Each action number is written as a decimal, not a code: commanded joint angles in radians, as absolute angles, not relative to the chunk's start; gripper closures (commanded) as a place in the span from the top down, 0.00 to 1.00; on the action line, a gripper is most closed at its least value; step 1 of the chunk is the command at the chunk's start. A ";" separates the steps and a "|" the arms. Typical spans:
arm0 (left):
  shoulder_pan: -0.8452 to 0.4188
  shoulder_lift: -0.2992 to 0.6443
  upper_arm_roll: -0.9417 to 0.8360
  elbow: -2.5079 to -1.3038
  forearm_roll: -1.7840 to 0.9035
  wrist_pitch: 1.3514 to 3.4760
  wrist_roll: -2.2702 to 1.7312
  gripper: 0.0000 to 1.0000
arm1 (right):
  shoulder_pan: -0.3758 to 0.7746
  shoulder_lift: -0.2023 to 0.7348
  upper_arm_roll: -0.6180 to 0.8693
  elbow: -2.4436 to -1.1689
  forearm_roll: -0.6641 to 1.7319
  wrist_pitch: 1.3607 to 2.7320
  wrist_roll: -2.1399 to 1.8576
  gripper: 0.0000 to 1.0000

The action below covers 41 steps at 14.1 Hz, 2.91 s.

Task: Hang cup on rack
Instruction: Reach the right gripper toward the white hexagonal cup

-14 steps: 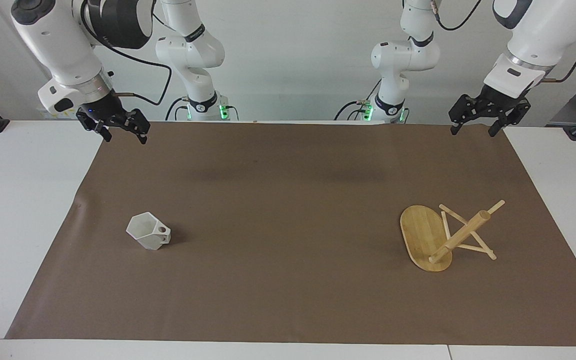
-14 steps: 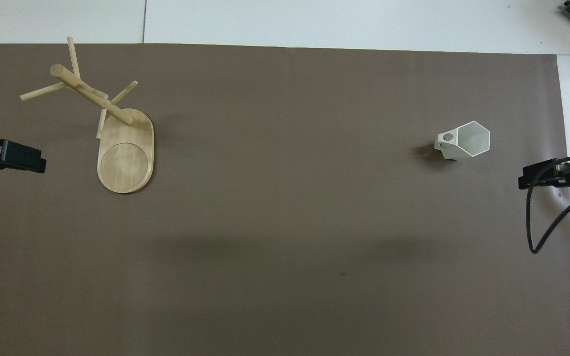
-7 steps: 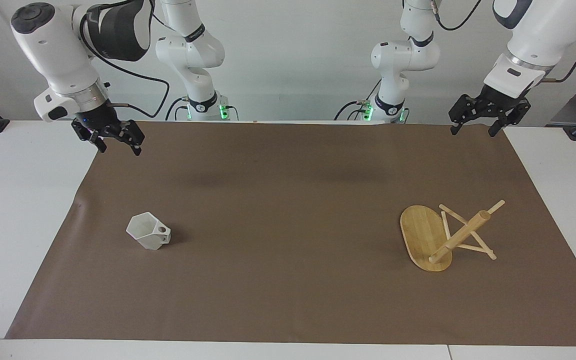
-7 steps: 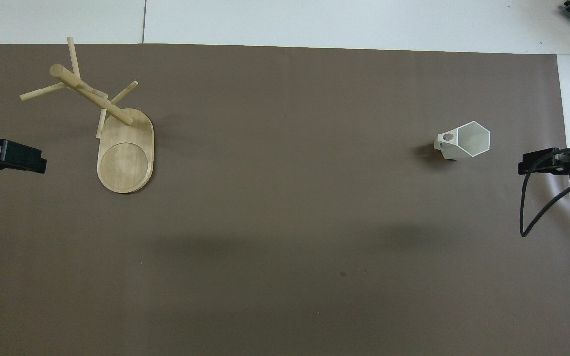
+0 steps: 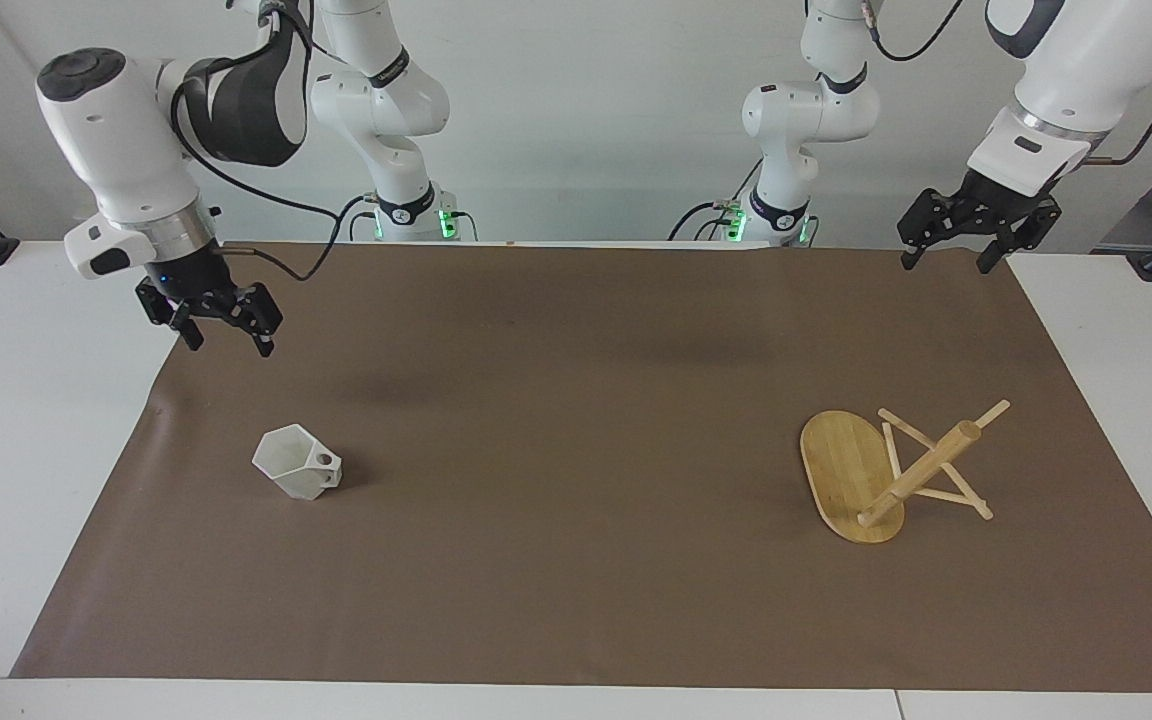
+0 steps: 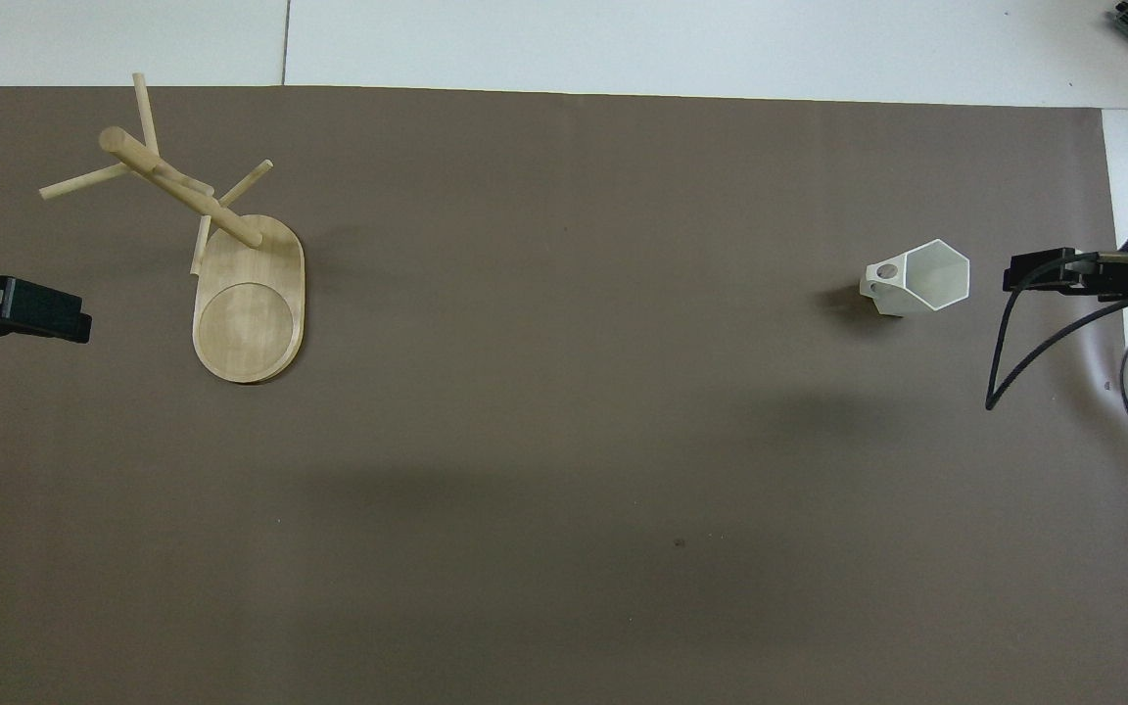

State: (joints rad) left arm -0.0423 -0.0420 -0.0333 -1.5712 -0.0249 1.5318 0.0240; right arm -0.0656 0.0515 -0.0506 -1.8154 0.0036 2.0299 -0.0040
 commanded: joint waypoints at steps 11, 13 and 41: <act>-0.034 -0.064 -0.034 -1.594 -0.035 1.525 0.031 1.00 | -0.048 0.233 -0.048 -1.873 0.009 2.324 -0.130 1.00; -0.034 -0.064 -0.034 -1.594 -0.035 1.525 0.031 1.00 | -0.048 0.233 -0.049 -1.876 0.008 2.336 -0.156 1.00; -0.034 -0.064 -0.034 -1.594 -0.035 1.525 0.029 1.00 | -0.066 0.295 -0.084 -1.921 0.014 2.424 -0.141 0.82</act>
State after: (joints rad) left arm -0.0423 -0.0420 -0.0333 -1.5712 -0.0249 1.5317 0.0240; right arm -0.0603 0.3013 -0.0873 -1.9049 0.0056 2.3968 -0.1447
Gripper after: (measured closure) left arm 0.000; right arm 0.132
